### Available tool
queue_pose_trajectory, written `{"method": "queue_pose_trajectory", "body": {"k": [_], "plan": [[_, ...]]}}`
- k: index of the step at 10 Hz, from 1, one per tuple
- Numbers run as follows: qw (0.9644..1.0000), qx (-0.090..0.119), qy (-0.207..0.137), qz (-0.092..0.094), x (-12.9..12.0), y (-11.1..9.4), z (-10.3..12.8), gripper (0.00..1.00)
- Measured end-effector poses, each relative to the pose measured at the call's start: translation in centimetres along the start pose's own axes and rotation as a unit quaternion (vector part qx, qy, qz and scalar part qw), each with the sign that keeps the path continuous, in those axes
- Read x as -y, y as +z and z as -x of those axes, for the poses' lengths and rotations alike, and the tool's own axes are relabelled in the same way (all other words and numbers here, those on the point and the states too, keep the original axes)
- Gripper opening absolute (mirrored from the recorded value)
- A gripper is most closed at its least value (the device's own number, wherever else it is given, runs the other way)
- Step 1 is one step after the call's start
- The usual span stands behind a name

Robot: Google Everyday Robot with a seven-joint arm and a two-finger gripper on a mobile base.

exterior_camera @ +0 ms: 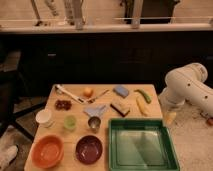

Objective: Place grapes in metal cup

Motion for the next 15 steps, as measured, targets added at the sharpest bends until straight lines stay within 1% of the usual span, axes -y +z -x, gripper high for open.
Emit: {"method": "queue_pose_trajectory", "body": {"k": [13, 14, 15], "plan": [[1.0, 0.001, 0.001, -0.002, 0.07, -0.09, 0.06, 0.8], [0.9999, 0.007, 0.004, -0.011, 0.28, -0.24, 0.18, 0.8], [0.9986, 0.036, 0.009, -0.036, 0.58, -0.99, 0.71, 0.8]]}}
